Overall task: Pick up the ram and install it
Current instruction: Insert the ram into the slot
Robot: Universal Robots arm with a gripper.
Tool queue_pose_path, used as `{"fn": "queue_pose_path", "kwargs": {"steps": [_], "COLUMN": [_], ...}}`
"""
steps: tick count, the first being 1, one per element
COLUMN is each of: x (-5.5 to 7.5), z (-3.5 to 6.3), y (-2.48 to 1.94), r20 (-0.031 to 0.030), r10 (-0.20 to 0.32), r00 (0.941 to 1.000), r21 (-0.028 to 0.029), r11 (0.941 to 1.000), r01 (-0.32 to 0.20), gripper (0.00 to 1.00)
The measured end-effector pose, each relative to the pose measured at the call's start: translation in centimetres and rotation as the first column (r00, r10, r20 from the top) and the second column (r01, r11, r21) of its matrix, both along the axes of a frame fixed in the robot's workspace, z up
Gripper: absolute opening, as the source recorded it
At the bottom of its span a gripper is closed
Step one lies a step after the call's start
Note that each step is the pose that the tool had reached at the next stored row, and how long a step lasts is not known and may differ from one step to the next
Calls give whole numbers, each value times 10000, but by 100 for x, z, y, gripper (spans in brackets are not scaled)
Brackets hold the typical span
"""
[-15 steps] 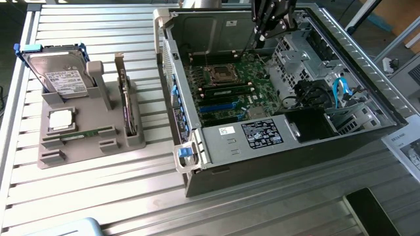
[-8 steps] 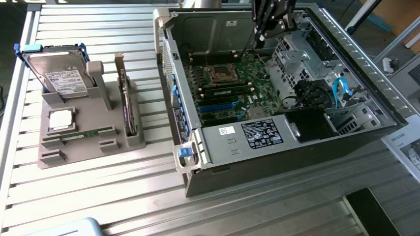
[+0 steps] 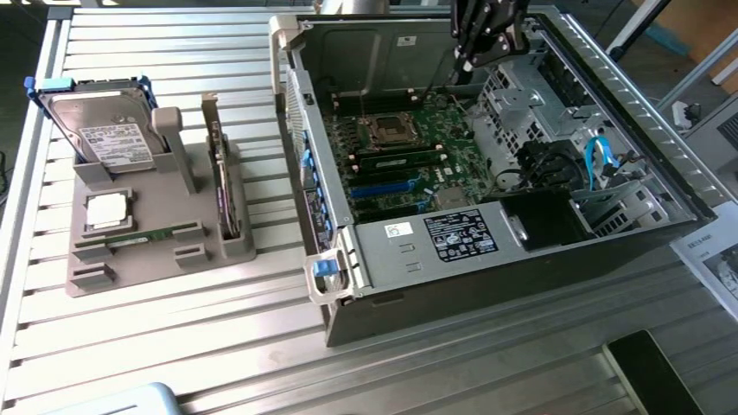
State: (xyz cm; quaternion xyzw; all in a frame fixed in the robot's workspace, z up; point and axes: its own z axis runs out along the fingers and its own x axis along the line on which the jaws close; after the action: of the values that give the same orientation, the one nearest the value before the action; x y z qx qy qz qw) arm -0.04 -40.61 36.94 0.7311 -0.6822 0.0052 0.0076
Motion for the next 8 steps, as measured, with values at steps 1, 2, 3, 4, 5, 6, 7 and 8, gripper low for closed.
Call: {"fn": "queue_pose_path", "kwargs": {"steps": [1, 2, 3, 4, 5, 6, 7, 8], "x": [70, 120, 132, 133, 133, 132, 159, 192], "z": [0, 0, 0, 0, 0, 0, 0, 0], "y": [0, 1, 1, 0, 0, 0, 0, 0], "r20": [0, 0, 0, -1, -1, -1, -1, -4], "r10": [-2, -1, 0, -1, -1, -2, 0, -2], "r00": [10000, 10000, 10000, 10000, 10000, 10000, 10000, 10000], "r21": [2, 2, 1, 0, 2, 2, 3, 3], "r11": [10000, 10000, 10000, 10000, 10000, 10000, 10000, 10000], "r01": [2, 1, 0, 1, 1, 2, 0, 2], "gripper": [11, 11, 11, 11, 11, 11, 11, 11]}}
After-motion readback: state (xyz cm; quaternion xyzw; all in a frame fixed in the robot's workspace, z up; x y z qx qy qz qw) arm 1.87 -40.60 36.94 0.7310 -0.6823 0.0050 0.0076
